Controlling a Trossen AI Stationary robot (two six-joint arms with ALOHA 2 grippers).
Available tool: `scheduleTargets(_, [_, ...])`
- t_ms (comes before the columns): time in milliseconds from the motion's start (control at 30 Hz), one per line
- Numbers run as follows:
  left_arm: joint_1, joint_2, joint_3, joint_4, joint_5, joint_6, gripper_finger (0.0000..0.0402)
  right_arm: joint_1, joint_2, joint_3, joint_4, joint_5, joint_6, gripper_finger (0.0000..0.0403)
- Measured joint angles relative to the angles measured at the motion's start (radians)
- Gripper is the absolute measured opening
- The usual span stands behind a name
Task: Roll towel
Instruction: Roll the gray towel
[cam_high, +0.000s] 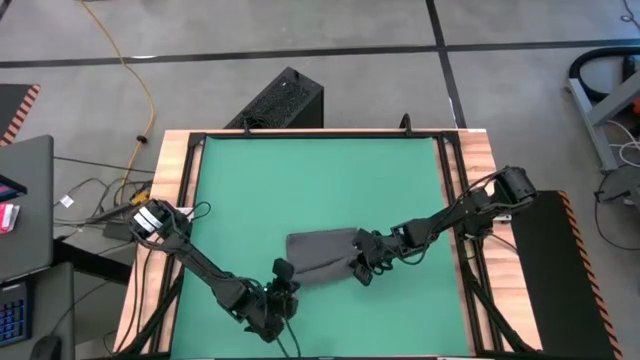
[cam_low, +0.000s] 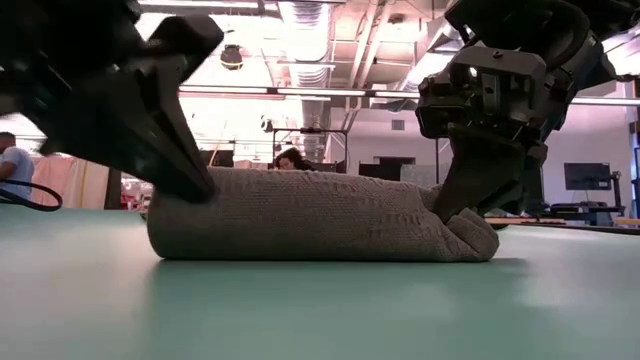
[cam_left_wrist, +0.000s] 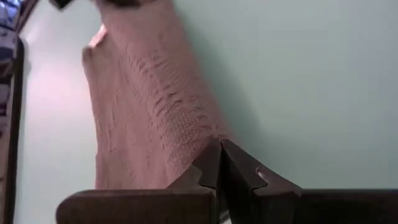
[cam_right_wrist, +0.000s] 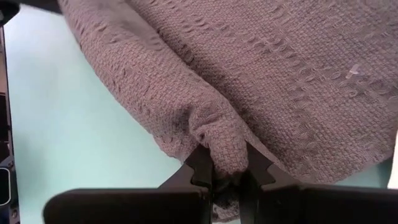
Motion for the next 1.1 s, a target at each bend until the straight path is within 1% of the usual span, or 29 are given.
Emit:
scheduleTargets(133, [0.047,0.0,0.0,-0.035,0.016,0.011,0.0,0.0,0.0,0.0,0.0,-0.002,-0.007,0.005])
scheduleTargets(300, [0.11,-0.001,0.0,-0.035,0.022,0.053,0.0,-0.001,0.0,0.0,0.0,-0.008,-0.019,0.005])
scheduleTargets(467, [0.165,-0.003,-0.004,-0.049,0.108,0.042,0.0,-0.001,0.0,0.0,0.0,-0.008,-0.018,0.005])
scheduleTargets(600, [0.208,-0.005,-0.052,-0.051,0.174,-0.054,0.0,0.002,0.0,0.001,-0.009,-0.008,0.007,0.005])
scheduleTargets(733, [0.225,-0.011,-0.126,0.042,0.175,-0.079,0.0,0.012,0.0,0.001,-0.014,-0.008,0.031,0.005])
scheduleTargets(833, [0.239,-0.011,-0.161,0.093,0.199,-0.086,0.0,0.019,0.0,0.001,-0.026,-0.006,0.053,0.0052])
scheduleTargets(967, [0.252,-0.011,-0.174,0.1,0.232,-0.107,0.0,0.046,-0.004,0.001,-0.035,0.009,0.047,0.0076])
scheduleTargets(1100, [0.255,-0.011,-0.178,0.098,0.251,-0.108,0.0,0.099,-0.026,0.001,-0.054,0.1,0.034,0.0103])
